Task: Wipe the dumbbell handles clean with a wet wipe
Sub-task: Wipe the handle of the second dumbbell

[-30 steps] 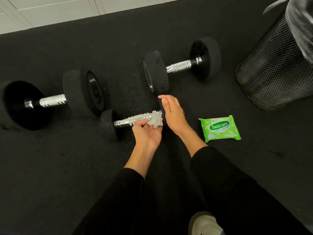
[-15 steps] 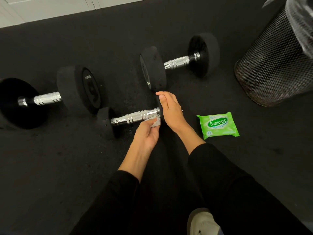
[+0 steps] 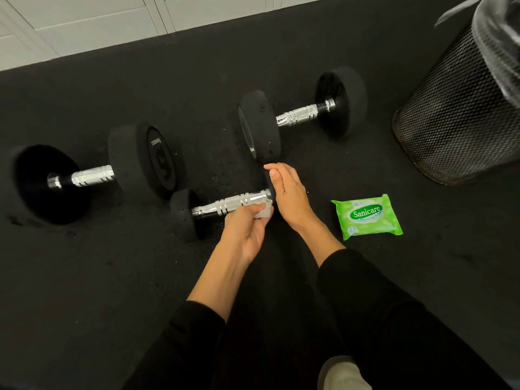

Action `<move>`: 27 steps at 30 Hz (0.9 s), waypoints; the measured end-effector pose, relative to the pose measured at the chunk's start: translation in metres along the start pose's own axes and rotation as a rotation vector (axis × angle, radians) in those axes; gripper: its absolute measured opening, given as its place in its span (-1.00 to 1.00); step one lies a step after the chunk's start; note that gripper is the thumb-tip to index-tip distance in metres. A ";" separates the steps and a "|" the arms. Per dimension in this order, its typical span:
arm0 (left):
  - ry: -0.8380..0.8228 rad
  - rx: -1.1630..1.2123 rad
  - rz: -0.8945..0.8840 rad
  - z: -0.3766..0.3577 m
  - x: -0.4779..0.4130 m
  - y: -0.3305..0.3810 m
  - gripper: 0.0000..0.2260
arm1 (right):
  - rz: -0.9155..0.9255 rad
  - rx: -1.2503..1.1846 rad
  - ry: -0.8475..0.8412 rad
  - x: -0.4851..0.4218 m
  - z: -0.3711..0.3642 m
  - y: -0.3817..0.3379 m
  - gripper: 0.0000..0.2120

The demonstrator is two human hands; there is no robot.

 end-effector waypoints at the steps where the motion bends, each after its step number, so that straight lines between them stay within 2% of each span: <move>1: -0.010 -0.020 -0.016 -0.001 0.003 0.002 -0.59 | 0.000 0.000 -0.001 0.000 0.000 0.000 -0.65; 3: -0.020 -0.068 -0.069 -0.002 0.007 0.008 -0.58 | -0.008 -0.002 -0.006 0.000 0.000 0.001 -0.65; 5: 0.027 -0.323 -0.245 -0.002 0.007 0.019 -0.58 | -0.014 -0.011 -0.009 -0.001 0.001 0.000 -0.65; 7: 0.143 -0.878 -0.583 -0.003 0.005 0.033 -0.53 | -0.013 -0.022 -0.008 -0.001 0.001 0.000 -0.65; 8: 0.158 -1.151 -0.747 -0.006 0.003 0.036 -0.50 | -0.009 -0.029 -0.009 -0.001 0.001 0.000 -0.65; 9: 0.101 -1.385 -0.841 -0.009 -0.001 0.034 -0.48 | -0.004 -0.033 -0.009 -0.001 0.001 0.000 -0.65; 11: -0.067 -1.799 -0.832 -0.013 -0.015 0.020 -0.45 | 0.005 -0.026 -0.001 -0.001 0.000 0.001 -0.66; 14: -0.028 -2.290 -0.763 -0.011 -0.034 0.002 -0.33 | 0.012 -0.010 0.007 0.000 0.000 0.001 -0.67; 17: 0.025 -2.458 -0.782 -0.013 -0.043 0.010 -0.30 | 0.001 -0.007 -0.002 -0.001 0.000 0.000 -0.66; 21: 0.094 -2.470 -0.771 -0.009 -0.049 0.019 -0.33 | 0.003 -0.012 -0.005 0.001 0.001 0.000 -0.66; 24: 0.134 -2.463 -0.936 -0.001 -0.037 0.001 -0.30 | 0.005 -0.024 0.002 0.001 0.001 0.001 -0.67; 27: 0.072 -2.379 -1.060 0.019 -0.028 -0.008 -0.31 | 0.001 -0.019 0.004 0.001 0.000 0.002 -0.67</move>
Point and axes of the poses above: each hand's wrist, its own x-axis away from the middle knuckle, its own z-axis out of the back of the hand, y = z × x, the point moved 3 cm from there along -x, towards the middle knuckle, and after that the axes turned 8 degrees about -x, right-handed, at the moved point
